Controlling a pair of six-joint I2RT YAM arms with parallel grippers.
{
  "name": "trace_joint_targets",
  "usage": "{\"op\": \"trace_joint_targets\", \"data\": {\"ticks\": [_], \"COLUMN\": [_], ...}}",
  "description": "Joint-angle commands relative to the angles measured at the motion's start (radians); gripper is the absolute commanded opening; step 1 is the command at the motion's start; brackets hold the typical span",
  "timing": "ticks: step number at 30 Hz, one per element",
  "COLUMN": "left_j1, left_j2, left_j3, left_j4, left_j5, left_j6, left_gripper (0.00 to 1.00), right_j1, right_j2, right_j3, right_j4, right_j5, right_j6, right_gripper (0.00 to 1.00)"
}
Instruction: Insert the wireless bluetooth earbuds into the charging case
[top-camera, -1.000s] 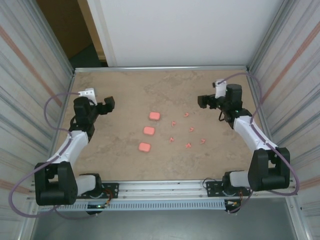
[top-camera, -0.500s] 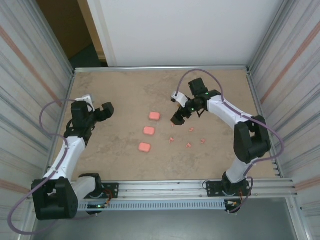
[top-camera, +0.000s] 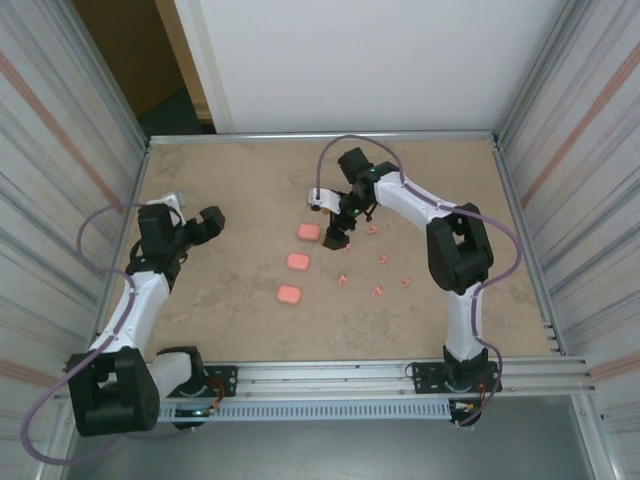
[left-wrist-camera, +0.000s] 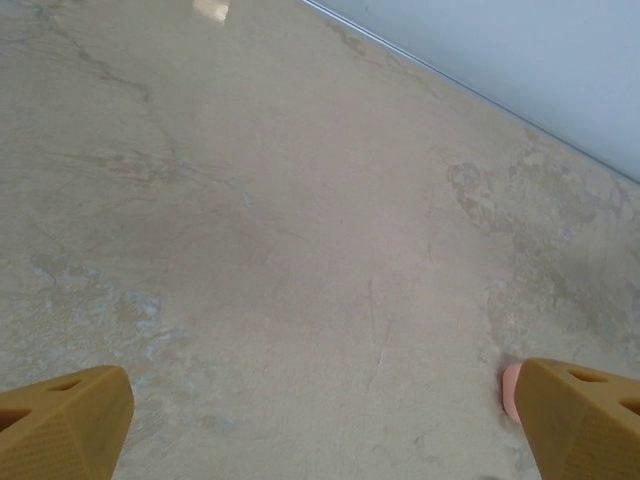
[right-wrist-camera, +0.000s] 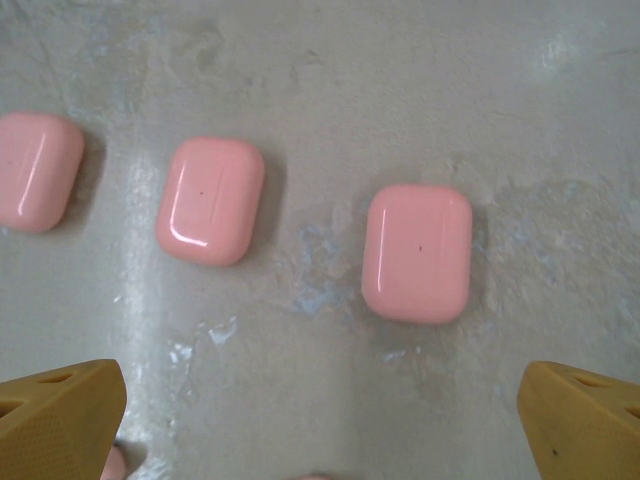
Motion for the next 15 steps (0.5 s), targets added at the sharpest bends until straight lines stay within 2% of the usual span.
{"op": "trace_joint_targets", "data": {"ticks": [1,9,15], "left_j1": [0.023,0.024,0.024], "left_j2": [0.007,0.017,0.027], "left_j3": [-0.012,-0.023,-0.022], "left_j4": [0.048,0.06,0.063], "left_j5": [0.055,0.07,0.072], "left_j6": [-0.038,-0.044,-0.044], "left_gripper": [0.99,0.99,0.99], "right_j1": [0.018,0.045,0.059], "right_j2": [0.061,0.143,0.186], "right_j3": [0.073,0.139,0.16], "right_j4": [-0.065,-0.053,-0.041], "right_j5": [0.03,0.084,0.131], "right_j6": [-0.061,-0.071,-0.065], "right_gripper": [1.0,1.0,0.96]}}
